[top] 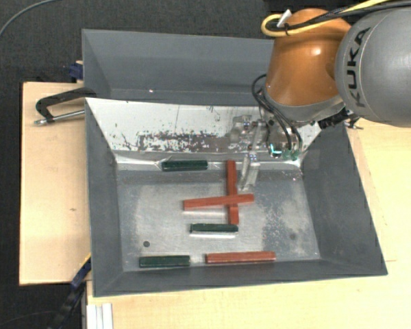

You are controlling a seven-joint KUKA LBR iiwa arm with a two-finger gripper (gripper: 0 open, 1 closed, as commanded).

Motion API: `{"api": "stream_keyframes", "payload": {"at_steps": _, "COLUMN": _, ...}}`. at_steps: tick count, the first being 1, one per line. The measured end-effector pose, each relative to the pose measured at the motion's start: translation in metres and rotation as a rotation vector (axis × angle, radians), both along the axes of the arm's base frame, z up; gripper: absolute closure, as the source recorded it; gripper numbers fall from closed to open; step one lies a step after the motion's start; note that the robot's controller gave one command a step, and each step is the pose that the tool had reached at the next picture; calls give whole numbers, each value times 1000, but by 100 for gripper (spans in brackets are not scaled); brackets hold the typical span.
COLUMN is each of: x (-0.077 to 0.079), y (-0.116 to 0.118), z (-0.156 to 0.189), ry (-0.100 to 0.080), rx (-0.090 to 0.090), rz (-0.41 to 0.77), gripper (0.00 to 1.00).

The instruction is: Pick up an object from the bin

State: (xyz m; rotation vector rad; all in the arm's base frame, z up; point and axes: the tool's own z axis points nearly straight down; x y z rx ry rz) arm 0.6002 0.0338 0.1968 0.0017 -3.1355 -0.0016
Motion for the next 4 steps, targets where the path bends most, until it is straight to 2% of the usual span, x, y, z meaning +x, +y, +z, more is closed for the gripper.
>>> {"api": "stream_keyframes", "payload": {"at_steps": 1, "x": -37, "y": 20, "z": -129, "ry": 0, "rx": 0, "rz": 87, "gripper": 0}}
{"api": "stream_keyframes", "payload": {"at_steps": 2, "x": -34, "y": 20, "z": -125, "ry": -8, "rx": 1, "rz": 85, "gripper": 100}}
{"api": "stream_keyframes", "payload": {"at_steps": 3, "x": -16, "y": -11, "z": 12, "ry": -13, "rx": -1, "rz": 74, "gripper": 100}}
{"api": "stream_keyframes", "payload": {"at_steps": 4, "x": -16, "y": -11, "z": 12, "ry": -12, "rx": 0, "rz": 74, "gripper": 0}}
